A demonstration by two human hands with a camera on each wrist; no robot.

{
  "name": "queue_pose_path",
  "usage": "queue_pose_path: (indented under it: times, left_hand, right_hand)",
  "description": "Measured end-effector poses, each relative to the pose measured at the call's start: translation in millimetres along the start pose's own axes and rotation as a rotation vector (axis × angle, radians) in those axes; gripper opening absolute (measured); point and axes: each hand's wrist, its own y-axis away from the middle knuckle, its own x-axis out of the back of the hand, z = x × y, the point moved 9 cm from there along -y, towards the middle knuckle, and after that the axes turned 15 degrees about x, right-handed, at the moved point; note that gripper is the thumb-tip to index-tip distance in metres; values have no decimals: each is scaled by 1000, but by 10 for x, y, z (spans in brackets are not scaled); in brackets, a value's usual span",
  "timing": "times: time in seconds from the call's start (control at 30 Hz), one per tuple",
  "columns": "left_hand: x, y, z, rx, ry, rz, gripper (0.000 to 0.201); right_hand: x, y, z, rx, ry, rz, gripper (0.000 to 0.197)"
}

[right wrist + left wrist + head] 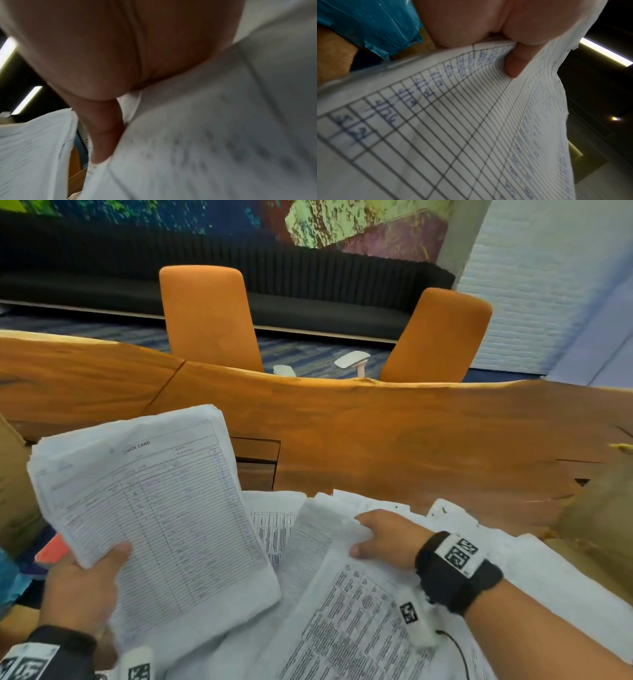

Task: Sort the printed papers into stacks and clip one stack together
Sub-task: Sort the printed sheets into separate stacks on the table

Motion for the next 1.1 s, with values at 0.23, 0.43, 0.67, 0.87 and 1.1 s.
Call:
queue_pose_path:
  times: [0.23,0.43,0.67,0.87,1.1]
  left_hand:
    - [-146,42,-7,-8,-28,-55,29]
    - [-300,17,-45,-39,-62,-89,16]
    - [-345,86,-22,-9,-80,-113,7]
    - [-423,267,49,4,-71,-188,18]
    - [-442,420,181,-75,-77,-200,17]
  right_hand:
    - [152,107,1106,-276,451,-181,45]
    - [-87,-68,1512,-331,571,-185,49]
    - [-218,-125,1442,-281,713,-121,40]
    - [-97,71,1196,-223,669,81,34]
    - [-12,322,576,-67,305,88,24]
